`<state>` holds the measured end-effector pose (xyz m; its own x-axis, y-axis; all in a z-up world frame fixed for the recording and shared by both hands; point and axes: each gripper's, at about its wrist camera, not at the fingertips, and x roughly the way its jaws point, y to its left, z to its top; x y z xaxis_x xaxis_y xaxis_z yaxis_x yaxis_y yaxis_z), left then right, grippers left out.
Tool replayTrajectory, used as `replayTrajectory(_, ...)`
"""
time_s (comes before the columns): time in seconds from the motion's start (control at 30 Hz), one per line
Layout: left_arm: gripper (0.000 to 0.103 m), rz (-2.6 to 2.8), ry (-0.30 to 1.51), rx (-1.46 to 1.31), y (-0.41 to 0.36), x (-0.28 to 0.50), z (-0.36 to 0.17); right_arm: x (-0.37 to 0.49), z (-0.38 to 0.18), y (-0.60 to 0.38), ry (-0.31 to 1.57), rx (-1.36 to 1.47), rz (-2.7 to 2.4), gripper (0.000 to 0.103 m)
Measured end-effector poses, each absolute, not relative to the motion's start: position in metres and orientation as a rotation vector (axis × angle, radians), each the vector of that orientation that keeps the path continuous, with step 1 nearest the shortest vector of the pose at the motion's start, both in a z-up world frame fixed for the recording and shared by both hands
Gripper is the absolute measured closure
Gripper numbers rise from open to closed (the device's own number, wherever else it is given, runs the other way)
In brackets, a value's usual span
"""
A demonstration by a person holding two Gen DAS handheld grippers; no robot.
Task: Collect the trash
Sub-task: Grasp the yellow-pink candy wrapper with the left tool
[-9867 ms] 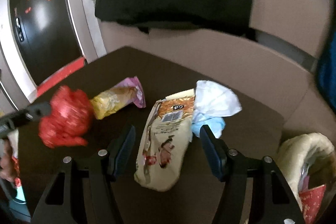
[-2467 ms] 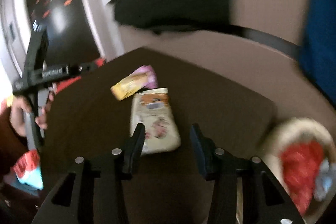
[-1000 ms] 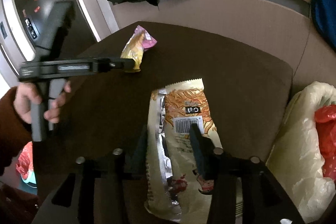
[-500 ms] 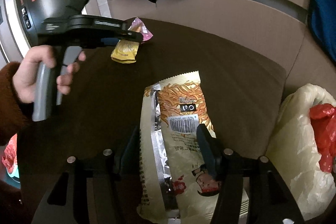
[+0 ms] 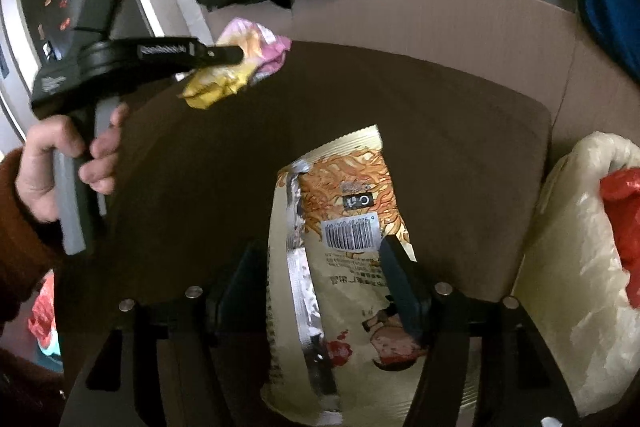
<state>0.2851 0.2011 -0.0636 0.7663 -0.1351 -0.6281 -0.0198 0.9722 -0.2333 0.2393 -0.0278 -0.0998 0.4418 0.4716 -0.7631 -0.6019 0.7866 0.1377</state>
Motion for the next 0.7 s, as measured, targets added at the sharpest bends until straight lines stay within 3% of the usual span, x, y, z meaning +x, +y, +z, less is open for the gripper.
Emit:
replayTrajectory(0.13,0.097,-0.072,0.681,-0.264,0.206,0.259,-0.055,0.221,-0.090,-0.020,0.798,-0.296,0.608,0.056)
replayTrajectory(0.33,0.097,-0.084,0.665,-0.248,0.202,0.231,-0.053,0.210,-0.062,-0.030,0.732,-0.267,0.667,0.055)
replayTrajectory(0.7,0.096,-0.088,0.717,-0.276,0.201,0.223,-0.065,0.244,-0.094,-0.045,0.930,-0.057,0.578,0.055)
